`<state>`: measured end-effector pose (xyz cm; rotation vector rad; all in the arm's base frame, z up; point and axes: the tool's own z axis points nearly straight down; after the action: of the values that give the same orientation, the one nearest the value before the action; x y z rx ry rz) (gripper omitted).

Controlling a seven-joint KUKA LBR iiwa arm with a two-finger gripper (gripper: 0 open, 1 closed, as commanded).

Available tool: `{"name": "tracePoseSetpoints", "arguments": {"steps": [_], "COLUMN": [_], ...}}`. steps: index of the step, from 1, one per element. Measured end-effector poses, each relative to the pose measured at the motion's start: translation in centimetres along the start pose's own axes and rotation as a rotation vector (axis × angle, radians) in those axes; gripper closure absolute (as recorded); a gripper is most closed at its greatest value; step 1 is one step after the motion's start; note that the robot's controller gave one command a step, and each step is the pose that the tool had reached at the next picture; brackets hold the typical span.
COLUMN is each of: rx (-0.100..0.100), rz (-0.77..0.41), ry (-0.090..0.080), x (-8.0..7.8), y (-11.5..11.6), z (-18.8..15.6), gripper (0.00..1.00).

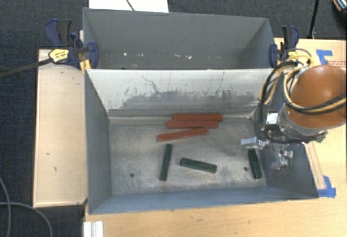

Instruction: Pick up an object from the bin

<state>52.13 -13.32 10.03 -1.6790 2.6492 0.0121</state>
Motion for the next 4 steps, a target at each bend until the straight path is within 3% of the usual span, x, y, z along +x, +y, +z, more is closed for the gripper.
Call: {"name": "tracePoseSetpoints", "arguments": {"steps": [1,2,3,4], "rx": [0.004,0.001,0.003,0.005], "rz": [-0.179,-0.564,-0.856,-0.848], "ry": [0.003,-0.004,-0.010,-0.002], "x": [-1.4,0.2,0.7,0.9], "y": [-0.4,-0.5,0.4,0.0], "z": [0.0,2.9,3.0,2.5], "gripper": [0.00,0.00,0.00,1.00]}}
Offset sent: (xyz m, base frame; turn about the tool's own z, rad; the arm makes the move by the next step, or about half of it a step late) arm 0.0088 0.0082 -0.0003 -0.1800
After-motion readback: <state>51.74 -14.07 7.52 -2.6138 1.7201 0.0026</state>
